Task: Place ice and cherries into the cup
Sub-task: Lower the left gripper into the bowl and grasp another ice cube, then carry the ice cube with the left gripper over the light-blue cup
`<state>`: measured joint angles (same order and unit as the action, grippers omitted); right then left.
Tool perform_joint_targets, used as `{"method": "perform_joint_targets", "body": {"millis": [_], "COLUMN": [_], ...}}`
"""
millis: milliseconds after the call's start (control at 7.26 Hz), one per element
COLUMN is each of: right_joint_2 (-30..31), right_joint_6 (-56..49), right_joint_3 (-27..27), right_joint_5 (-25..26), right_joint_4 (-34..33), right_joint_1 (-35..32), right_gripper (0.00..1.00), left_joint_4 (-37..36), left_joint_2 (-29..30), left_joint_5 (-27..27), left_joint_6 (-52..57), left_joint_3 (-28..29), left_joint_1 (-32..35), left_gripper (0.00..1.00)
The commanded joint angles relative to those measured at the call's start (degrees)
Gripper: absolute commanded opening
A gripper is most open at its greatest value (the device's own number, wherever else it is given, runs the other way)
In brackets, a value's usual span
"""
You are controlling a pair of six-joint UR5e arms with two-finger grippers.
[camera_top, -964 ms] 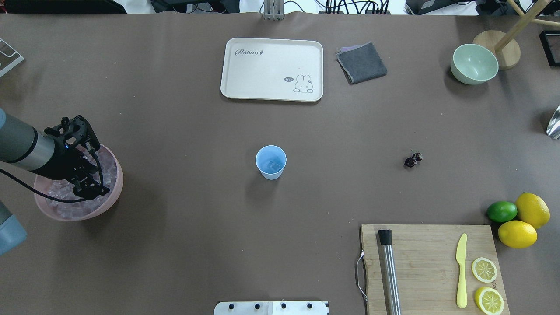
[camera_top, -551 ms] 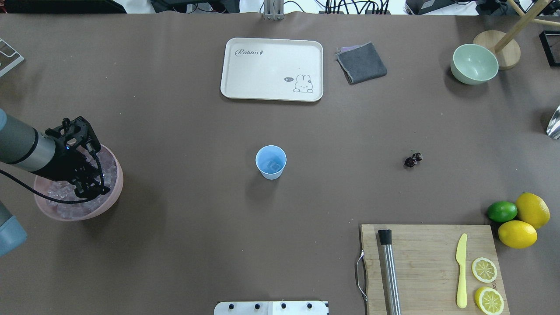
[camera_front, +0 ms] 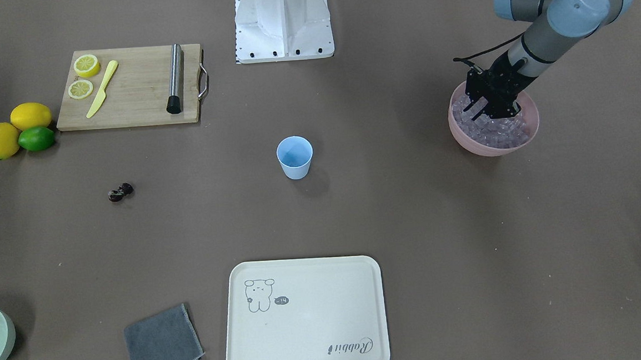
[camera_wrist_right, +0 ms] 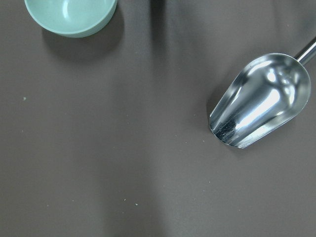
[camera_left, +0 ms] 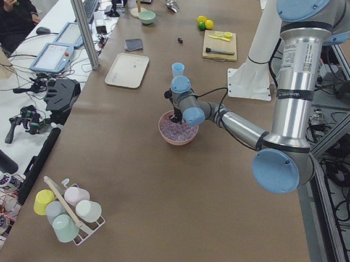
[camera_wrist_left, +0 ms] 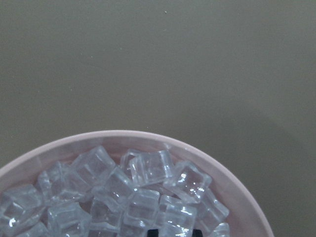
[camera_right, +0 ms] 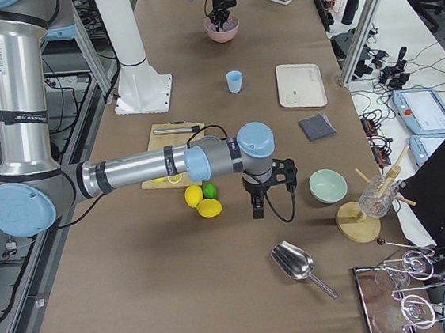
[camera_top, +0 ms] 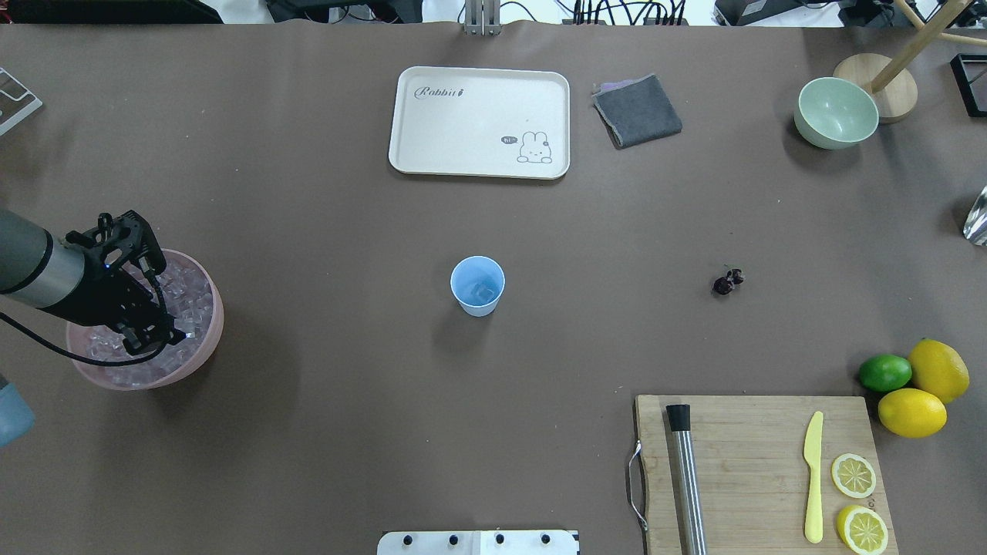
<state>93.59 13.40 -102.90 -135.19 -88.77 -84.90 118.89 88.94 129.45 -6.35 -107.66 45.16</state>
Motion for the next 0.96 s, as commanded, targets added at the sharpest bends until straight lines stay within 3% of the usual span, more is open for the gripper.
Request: {"method": "perform_joint_targets", "body": {"millis": [0, 275, 551, 826], "right_joint_2": [-0.1, -0.5, -0.9, -1.3], "right_joint_6": [0.1, 0.1, 0.1, 0.0], "right_joint_3": [-0.1, -0.1, -0.1, -1.0], "right_joint_5": [-0.1, -0.2, -0.4, -0.8], "right_joint_4": [0.0, 0.1, 0.1, 0.1], "right_joint_1": [0.0, 0.0, 0.1, 1.0], "right_gripper": [1.0, 1.0, 1.0, 1.0], "left_joint_4": [0.7, 0.6, 0.6, 0.6], "left_joint_2": [-1.6, -3.0, -2.5, 3.8], "left_joint_5": [2.2, 5.2, 5.3, 4.5], "left_joint_6": [0.0, 0.0, -0.6, -10.6], "left_joint_3": [-1.0, -2.5, -3.8, -5.2], "left_joint_1": [1.8, 5.8, 7.7, 7.6], "left_gripper": [0.11, 0.0, 0.0, 0.0]}}
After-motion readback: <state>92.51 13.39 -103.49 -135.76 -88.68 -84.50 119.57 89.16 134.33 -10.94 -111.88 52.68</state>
